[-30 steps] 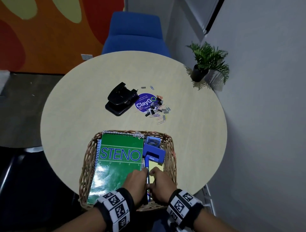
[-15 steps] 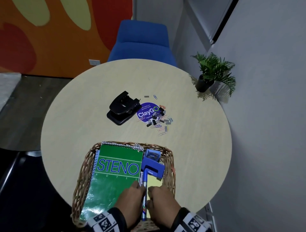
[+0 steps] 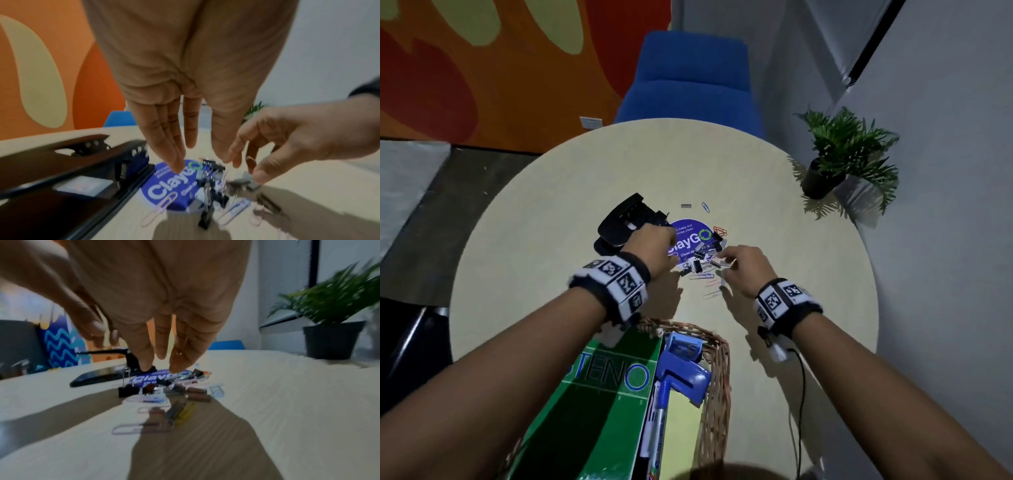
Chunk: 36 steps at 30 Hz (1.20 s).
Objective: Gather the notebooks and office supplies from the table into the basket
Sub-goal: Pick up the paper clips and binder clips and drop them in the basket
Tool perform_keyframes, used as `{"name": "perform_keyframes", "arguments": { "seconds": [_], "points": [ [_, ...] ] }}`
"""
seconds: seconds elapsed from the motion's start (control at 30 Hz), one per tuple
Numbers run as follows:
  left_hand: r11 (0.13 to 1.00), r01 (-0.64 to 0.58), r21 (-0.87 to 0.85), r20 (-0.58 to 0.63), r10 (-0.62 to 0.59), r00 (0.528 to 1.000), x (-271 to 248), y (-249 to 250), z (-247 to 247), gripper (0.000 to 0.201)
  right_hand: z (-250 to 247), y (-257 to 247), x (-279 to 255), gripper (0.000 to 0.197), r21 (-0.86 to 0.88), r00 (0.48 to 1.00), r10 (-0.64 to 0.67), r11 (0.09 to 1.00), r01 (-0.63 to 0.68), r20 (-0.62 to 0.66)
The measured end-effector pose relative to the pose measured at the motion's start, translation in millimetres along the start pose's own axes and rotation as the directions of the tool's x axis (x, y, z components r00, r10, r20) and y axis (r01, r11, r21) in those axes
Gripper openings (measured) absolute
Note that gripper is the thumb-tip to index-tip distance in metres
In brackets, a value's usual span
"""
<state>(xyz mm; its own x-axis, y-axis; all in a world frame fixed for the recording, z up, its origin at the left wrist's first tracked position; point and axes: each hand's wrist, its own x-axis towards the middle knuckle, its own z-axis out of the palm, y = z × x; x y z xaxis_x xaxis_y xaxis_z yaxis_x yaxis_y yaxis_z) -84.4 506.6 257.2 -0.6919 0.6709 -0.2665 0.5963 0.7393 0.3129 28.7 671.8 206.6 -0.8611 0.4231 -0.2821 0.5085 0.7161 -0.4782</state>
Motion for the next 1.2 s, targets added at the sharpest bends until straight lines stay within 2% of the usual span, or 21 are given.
{"name": "perform_keyframes", "arguments": {
  "seconds": [0.1,0.17,0.23,0.27,0.37,0.47,0.6,0.67,0.73,0.83,0.93,1.0,1.13,1.2],
  "points": [
    [0.980,0.002,0.199,0.187,-0.040,0.982,43.0,18.9,16.6,0.034,23.4,-4.8,28.7,0.030,-0.089,0.991,-0.118,0.988,0.123,0.061],
    [0.958,0.018,0.286,0.275,-0.100,0.956,57.8,27.8,28.3,0.022,35.9,-6.3,38.6,0.029,-0.201,0.976,-0.200,0.956,0.213,0.080],
    [0.945,0.044,0.323,0.322,-0.153,0.934,67.3,30.5,40.8,0.018,45.5,-5.2,45.6,0.032,-0.308,0.953,-0.286,0.902,0.303,0.099],
    [0.945,0.054,0.322,0.325,-0.164,0.931,70.5,30.0,47.2,0.016,49.2,-4.3,48.8,0.032,-0.341,0.942,-0.315,0.878,0.337,0.119],
    [0.936,0.055,0.349,0.284,-0.162,0.945,74.4,26.3,55.4,0.028,54.8,-3.5,56.0,0.031,-0.394,0.921,-0.357,0.833,0.389,0.157],
    [0.945,0.072,0.319,0.212,-0.146,0.966,72.5,25.9,45.2,0.029,51.3,-5.7,55.8,0.028,-0.389,0.919,-0.373,0.834,0.393,0.128],
    [0.990,0.043,0.132,0.128,-0.060,0.990,45.9,23.6,11.4,0.023,33.9,-11.2,42.6,0.030,-0.170,0.956,-0.293,0.943,0.288,-0.008],
    [1.000,-0.010,-0.020,0.026,0.011,1.000,13.4,17.3,-3.4,0.019,20.9,-12.2,30.7,0.029,-0.037,0.968,-0.243,0.970,0.241,-0.057],
    [0.981,-0.048,-0.189,-0.025,0.044,0.999,-31.8,10.6,-8.6,0.016,7.9,-11.6,13.6,0.026,0.144,0.976,-0.195,0.968,0.208,-0.100],
    [0.924,-0.001,-0.384,0.087,0.037,0.996,-100.7,0.2,1.0,0.012,-1.4,-12.7,-23.4,0.021,0.508,0.998,-0.045,0.859,0.060,-0.043],
    [0.915,0.062,-0.398,0.223,0.031,0.974,-139.6,-8.3,30.7,0.005,3.2,-13.6,-67.6,0.028,0.702,0.992,0.004,0.706,-0.093,0.128],
    [0.924,0.082,-0.373,0.281,0.028,0.959,-156.8,-9.3,49.7,0.005,12.2,-12.8,-94.3,0.026,0.700,0.973,-0.029,0.699,-0.145,0.231],
    [0.946,0.017,-0.323,0.341,0.099,0.935,-175.0,-13.8,74.2,0.018,28.9,-9.4,-132.6,0.018,0.470,0.957,-0.097,0.882,-0.045,0.273],
    [0.963,-0.008,-0.271,0.315,0.097,0.944,-176.6,-21.2,75.8,0.021,33.9,-11.0,-146.1,0.019,0.389,0.949,-0.117,0.921,-0.005,0.292]
  ]
}}
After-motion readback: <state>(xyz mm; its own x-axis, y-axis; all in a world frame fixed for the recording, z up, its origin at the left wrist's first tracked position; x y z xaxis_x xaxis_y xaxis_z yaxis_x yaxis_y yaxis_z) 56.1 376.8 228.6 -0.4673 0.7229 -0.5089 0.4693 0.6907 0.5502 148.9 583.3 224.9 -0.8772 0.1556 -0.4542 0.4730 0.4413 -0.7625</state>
